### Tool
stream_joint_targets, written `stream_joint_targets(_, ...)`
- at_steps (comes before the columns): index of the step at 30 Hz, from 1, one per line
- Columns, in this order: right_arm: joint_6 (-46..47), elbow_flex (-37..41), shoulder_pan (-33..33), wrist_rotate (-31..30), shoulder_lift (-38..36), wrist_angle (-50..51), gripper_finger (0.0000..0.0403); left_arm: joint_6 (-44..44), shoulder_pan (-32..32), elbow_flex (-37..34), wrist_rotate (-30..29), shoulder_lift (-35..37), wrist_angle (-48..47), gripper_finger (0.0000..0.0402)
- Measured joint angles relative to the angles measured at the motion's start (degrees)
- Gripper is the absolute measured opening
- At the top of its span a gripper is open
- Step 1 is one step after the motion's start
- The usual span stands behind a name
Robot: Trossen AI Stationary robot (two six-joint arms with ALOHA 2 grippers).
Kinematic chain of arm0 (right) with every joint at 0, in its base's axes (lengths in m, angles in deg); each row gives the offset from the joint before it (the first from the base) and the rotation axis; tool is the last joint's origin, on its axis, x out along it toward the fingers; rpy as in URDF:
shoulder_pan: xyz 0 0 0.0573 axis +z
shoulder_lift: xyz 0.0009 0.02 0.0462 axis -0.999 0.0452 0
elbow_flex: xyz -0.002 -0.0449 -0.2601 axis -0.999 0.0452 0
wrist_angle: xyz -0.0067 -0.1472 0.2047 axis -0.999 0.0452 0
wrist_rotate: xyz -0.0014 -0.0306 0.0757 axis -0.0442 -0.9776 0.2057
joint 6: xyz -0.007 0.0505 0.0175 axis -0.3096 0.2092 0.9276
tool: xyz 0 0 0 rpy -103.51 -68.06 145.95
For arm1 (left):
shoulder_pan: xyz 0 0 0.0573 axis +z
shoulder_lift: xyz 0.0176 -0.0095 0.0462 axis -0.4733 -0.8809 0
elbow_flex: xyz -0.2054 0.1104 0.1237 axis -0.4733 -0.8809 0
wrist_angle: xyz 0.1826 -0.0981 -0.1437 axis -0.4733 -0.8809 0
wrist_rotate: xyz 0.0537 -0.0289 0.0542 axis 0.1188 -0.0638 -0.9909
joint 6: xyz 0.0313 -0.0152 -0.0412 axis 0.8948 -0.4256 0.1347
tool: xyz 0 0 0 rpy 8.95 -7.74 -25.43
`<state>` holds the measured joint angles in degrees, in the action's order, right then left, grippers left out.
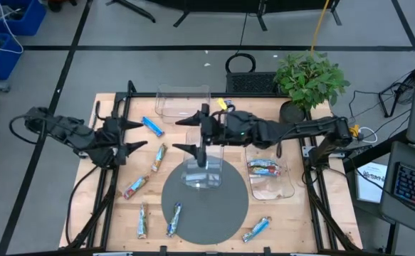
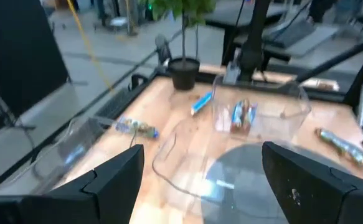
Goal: Pick and place Granola Bars by type
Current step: Put the red granola bar into the bottom right transparent bin
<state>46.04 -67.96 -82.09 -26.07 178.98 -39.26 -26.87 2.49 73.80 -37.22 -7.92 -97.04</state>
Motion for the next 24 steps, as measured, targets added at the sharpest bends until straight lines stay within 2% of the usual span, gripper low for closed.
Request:
stream_joint_targets(5,-1.4,0.0,0.0,0.0,-1.8,0.5,0.0322,-8.9,0.0,8.0,1.2,-7.4,-9.8,0.0324)
stream_joint_targets(10,-1.5,0.0,0.0,0.0,-2.5,0.5,0.0322,-21.5,0.0,12.7,3.9,-12.1,-20.6,0.0323)
stream_joint_targets(17,-1.4,0.0,0.0,0.0,-2.4,4.2,0.0322,-33.4,-0.1,11.9,15.7,-17.0,-28.5,0.0323)
stream_joint_targets(24,-1.3,0.0,0.0,0.0,-2.4,4.8,0.0322,-41.8,-2.9,6.8,22.8,-20.1,-30.2,0.0323)
